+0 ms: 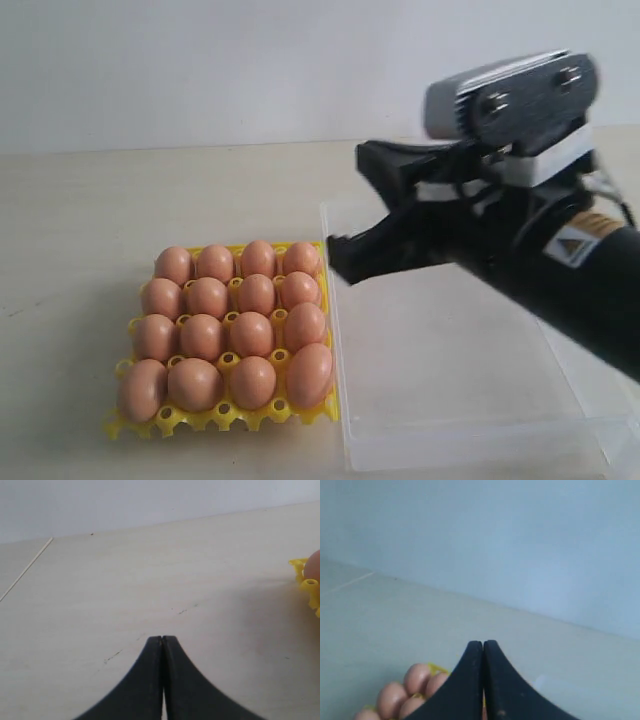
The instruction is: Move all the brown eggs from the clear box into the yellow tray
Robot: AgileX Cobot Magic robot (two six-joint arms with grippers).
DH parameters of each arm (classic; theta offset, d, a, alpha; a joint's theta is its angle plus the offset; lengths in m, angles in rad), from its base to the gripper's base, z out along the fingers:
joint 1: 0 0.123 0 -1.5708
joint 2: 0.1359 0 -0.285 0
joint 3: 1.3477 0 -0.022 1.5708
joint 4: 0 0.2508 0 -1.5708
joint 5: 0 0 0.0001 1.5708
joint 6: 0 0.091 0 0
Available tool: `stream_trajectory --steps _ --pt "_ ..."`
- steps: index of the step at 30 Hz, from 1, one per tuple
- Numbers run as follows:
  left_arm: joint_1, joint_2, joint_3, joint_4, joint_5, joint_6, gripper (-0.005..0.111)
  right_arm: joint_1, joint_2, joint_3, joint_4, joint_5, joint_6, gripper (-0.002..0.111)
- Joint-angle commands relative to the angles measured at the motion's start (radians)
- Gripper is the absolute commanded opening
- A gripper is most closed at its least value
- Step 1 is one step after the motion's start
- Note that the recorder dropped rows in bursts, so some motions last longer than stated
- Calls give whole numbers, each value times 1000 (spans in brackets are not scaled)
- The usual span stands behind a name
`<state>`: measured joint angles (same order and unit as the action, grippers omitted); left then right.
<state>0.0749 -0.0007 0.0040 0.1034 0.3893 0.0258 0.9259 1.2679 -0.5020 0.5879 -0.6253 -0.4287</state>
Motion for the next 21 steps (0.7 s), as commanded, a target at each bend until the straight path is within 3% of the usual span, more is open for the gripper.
stream_trajectory --steps 1,4,8,10,14,17,21 --pt "-5 1 -4 0 -9 -4 0 -148 -176 32 3 88 -49 0" --pt "-5 1 -4 0 -9 -4 0 -299 -282 32 -118 277 -40 0" --pt "-5 1 -4 0 -9 -4 0 -489 -433 25 -308 554 151 0" --pt "-5 1 -4 0 -9 -4 0 -572 -496 -15 -481 851 172 0" --pt "-5 1 -4 0 -9 -4 0 -599 -523 -18 -420 1126 172 0" --pt "-5 1 -4 0 -9 -4 0 -599 -523 -11 -433 1158 170 0" --pt "-5 1 -4 0 -9 -4 0 -602 -524 6 -669 1114 213 0"
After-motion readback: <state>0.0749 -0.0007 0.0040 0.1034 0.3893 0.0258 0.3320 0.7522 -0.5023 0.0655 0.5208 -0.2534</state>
